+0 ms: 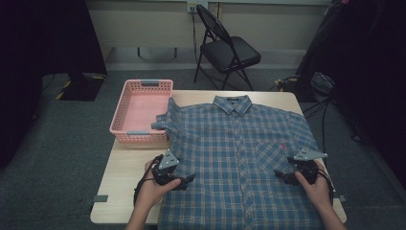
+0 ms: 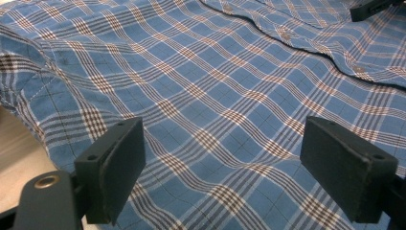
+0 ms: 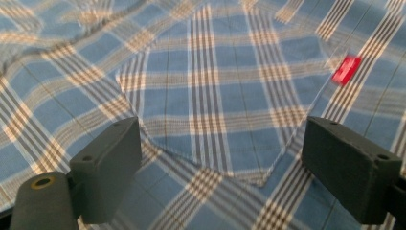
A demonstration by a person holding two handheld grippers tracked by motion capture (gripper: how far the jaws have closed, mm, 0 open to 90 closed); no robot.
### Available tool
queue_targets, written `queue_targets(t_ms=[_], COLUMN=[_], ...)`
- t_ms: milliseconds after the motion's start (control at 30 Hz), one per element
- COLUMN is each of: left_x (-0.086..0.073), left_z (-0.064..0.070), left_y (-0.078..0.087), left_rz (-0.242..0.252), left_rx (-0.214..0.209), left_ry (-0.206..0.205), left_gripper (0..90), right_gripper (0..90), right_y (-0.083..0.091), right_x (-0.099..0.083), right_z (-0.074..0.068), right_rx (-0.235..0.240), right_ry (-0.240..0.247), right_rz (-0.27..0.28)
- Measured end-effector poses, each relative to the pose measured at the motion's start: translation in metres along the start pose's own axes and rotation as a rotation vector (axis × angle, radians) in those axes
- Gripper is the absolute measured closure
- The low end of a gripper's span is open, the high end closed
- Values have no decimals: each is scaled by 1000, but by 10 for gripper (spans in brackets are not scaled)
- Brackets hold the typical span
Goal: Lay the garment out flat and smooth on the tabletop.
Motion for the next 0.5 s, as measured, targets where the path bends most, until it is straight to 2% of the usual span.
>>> queue_targets(t_ms=[67, 200, 333, 500], left_x=[0, -1, -5, -9], left_z=[0, 0, -1, -4], left_y=[1, 2, 2, 6], left_rz=[1, -3, -17, -23], left_rx=[-9, -20, -7, -10], left_ry=[2, -8, -17, -27], left_gripper=[154, 155, 157, 158], right_gripper=[109, 106, 105, 105], right_y=[-2, -2, -2, -2], right_x=[0, 0, 0, 0], right_z=[1, 1, 1, 1], right_rx=[-5, -6, -6, -6], right_ry=[3, 3, 1, 2], right_rz=[-25, -26, -26, -26])
Point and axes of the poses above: each handheld gripper's, and its own axes: y roughly backward along the jaws, x roughly out of its top, z roughly to its right, the point moved 3 cm from there along -y, roughly forward along the jaws, and after that the axes turned 15 degrees about -y, right-handed, at the moved point
